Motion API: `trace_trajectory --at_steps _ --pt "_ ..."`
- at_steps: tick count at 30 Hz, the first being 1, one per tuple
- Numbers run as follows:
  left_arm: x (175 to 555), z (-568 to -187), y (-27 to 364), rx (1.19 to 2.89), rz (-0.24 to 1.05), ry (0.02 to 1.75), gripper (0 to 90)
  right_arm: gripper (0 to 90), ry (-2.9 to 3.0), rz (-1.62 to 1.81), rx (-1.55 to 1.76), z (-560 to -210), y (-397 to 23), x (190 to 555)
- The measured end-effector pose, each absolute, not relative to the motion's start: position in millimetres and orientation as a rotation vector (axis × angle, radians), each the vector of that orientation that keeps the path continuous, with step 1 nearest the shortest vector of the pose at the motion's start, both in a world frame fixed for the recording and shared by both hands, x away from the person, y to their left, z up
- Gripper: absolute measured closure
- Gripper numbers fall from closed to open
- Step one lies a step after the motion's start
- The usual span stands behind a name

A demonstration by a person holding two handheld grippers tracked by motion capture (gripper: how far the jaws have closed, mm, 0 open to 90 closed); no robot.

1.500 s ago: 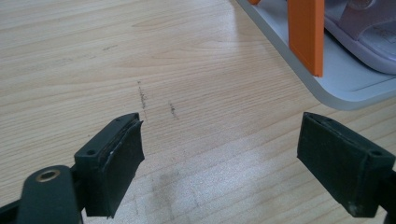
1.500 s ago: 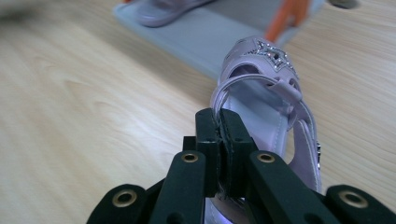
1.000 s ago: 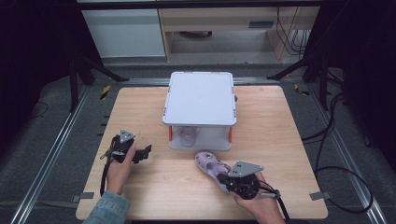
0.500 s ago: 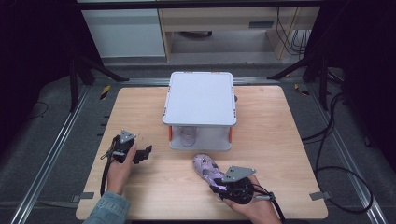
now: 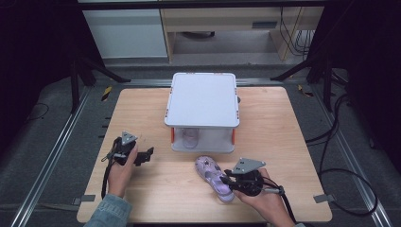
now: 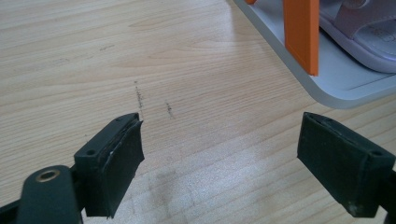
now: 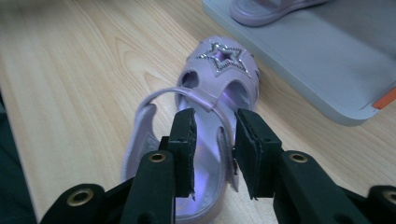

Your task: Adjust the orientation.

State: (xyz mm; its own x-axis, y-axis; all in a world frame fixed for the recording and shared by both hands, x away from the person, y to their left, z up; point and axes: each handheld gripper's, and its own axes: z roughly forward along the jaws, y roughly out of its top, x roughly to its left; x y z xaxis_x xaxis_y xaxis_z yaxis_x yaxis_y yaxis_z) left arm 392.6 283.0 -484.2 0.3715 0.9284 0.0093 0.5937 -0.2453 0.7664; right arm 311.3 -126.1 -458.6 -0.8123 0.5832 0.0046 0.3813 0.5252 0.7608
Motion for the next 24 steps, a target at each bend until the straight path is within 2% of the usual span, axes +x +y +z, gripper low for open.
trace_trajectory --at_steps 5,9,12,18,20,24 --pt "392.7 -484.4 282.6 1.951 0.622 1.310 13.2 67.5 2.540 1.114 0.806 -467.3 -123.5 319.0" --pt "392.5 -484.1 282.9 1.949 0.623 1.311 13.2 78.4 2.543 1.110 0.823 -472.2 -122.3 322.1" --pt "392.4 -483.9 283.8 1.946 0.625 1.312 13.2 81.3 2.530 1.135 0.857 -470.4 -124.4 322.0" --pt "392.1 -483.3 284.1 1.941 0.618 1.316 13.2 82.8 2.471 1.247 0.962 -464.0 -130.9 319.1" --pt "392.9 -483.8 282.9 1.924 0.572 1.315 13.2 82.7 2.442 1.287 1.006 -461.2 -133.0 317.9" --pt "393.5 -479.7 279.0 1.928 0.610 1.300 13.2 82.6 2.352 1.345 1.076 -454.9 -133.9 319.1"
